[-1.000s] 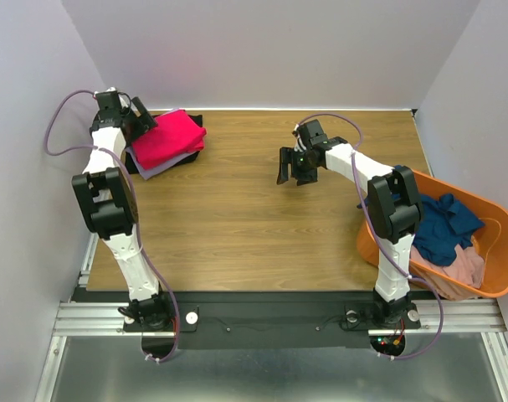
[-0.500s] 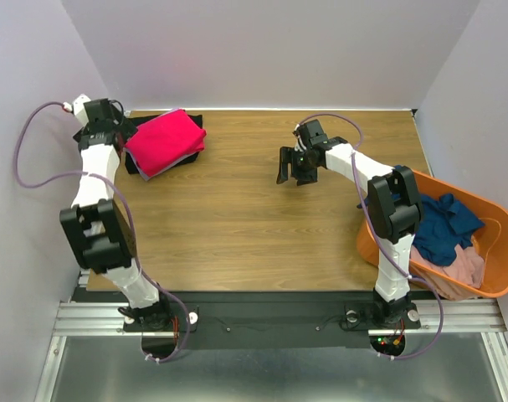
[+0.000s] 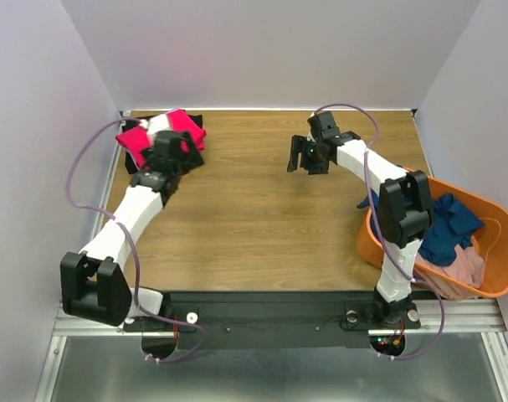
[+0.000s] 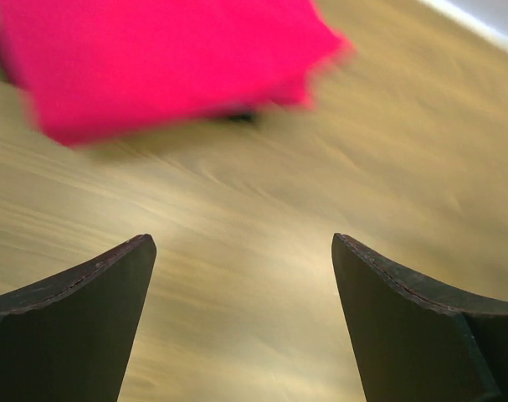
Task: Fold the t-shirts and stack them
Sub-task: Neatly place the folded tshirt to the corner
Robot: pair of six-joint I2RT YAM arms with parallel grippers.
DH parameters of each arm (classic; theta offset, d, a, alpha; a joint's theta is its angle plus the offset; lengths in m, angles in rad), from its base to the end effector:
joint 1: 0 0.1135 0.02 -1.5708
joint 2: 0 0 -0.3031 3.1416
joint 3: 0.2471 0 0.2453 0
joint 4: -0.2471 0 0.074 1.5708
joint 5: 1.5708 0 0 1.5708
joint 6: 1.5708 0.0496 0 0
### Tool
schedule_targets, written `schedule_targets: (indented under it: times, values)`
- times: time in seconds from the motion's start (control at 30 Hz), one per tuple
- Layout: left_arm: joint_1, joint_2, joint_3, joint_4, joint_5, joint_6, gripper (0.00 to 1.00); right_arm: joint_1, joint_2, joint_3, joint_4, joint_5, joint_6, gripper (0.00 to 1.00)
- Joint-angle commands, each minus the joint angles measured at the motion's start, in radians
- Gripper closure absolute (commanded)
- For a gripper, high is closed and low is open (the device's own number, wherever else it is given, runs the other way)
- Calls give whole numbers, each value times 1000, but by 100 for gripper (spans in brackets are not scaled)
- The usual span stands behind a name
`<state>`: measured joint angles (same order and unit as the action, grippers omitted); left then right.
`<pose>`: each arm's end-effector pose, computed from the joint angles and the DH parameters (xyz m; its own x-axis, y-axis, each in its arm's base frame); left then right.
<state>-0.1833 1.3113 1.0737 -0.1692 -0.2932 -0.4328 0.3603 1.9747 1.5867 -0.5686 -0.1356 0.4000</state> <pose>0.2967 -0.0404 0.3607 -0.3169 -0.3496 -0.8817 -0.2417 0.9287 -0.2814 0.4215 0.1660 0.2571 -0.8688 0.0850 -0.4878 -0.0911 0.9409 0.3262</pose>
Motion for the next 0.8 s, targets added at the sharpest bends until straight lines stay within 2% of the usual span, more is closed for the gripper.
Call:
schedule_targets:
  times: [0.0,0.2,0.77]
  values:
    - [-171,-52,-6,14,-9,-17,2,0,-99,-24,36,54,16,20]
    - [-261,-66,22,8,-7,-29,2,0,-172,-86,87,65,23,20]
    - [-303,-107,-20,-6,-77,-23,1,0,-252,-131,121,62,8,20]
